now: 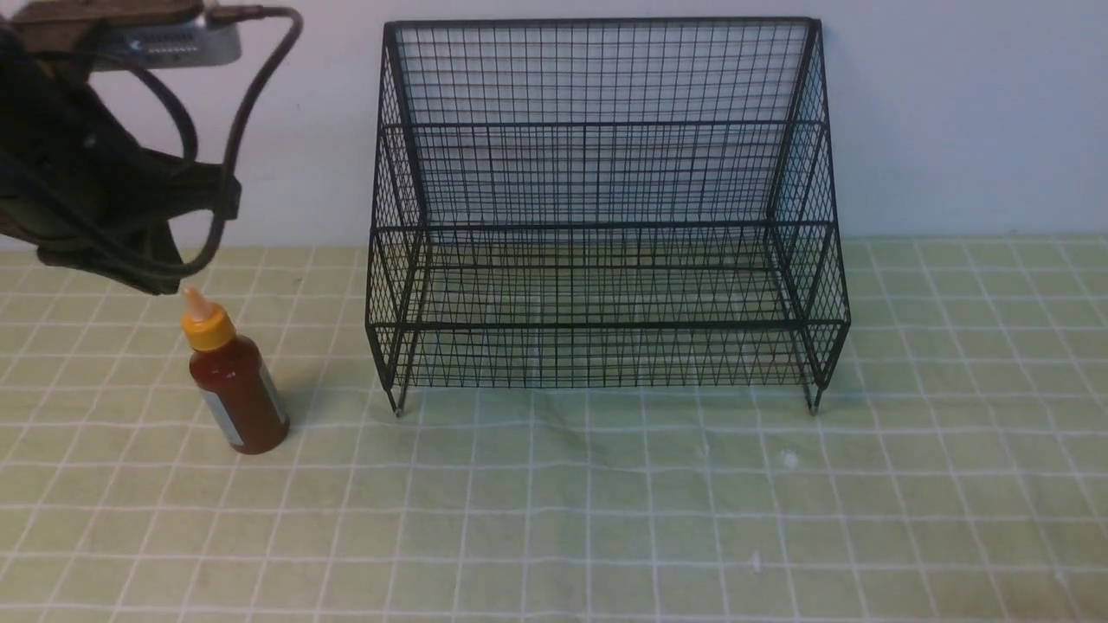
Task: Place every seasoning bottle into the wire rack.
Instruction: Use the left arm to grab the condiment bottle closest to it
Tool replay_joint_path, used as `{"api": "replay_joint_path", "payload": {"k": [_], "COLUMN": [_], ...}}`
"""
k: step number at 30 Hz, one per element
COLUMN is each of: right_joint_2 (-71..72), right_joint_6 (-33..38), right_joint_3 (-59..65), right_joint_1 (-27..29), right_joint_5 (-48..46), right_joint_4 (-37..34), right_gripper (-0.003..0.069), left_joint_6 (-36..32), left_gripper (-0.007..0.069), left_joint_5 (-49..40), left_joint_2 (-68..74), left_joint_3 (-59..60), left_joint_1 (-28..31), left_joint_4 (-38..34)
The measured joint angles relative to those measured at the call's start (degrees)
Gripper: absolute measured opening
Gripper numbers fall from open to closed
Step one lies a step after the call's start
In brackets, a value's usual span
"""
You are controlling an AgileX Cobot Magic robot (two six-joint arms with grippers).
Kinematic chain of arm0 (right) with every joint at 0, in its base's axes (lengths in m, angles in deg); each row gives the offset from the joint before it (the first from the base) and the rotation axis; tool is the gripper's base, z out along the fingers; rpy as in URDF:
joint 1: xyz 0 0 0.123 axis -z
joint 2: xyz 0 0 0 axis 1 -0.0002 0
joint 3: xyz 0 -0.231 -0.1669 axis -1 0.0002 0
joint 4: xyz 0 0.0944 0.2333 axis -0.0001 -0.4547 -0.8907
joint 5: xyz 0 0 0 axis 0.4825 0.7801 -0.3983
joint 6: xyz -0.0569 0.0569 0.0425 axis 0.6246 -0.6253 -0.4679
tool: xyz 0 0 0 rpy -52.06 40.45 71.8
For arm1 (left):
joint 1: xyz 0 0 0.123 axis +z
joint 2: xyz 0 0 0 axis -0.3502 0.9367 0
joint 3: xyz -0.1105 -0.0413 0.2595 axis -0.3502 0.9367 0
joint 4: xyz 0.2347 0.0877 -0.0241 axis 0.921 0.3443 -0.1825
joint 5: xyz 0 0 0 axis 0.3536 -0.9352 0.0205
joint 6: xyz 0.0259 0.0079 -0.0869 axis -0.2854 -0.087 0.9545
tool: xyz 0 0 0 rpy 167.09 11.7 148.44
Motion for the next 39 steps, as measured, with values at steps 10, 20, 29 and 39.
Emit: {"api": "replay_joint_path", "payload": {"k": [10,20,29,39], "right_joint_2": [0.00,0.00,0.00,0.00], "right_joint_6": [-0.19,-0.19,-0.19,-0.19], "right_joint_3": [0.00,0.00,0.00,0.00], "right_joint_1": [0.00,0.00,0.00,0.00], "right_joint_5": [0.00,0.00,0.00,0.00], "right_joint_4": [0.00,0.00,0.00,0.00], "right_gripper": [-0.0011,-0.0011,-0.0011,-0.0011], "left_joint_6": [-1.19,-0.24,2.09,6.47], "left_gripper": [0.0396,0.0622,0.0505,0.0290], "left_joint_5": [3.77,11.94,12.56,11.24], "left_joint_2": [6.71,14.33,18.93,19.53], "left_joint_3": [-0.06,-0.06,-0.06,-0.98], "left_joint_1": [0.00,0.00,0.00,0.00], "left_joint_4": [4.95,7.72,10.98,8.95]}}
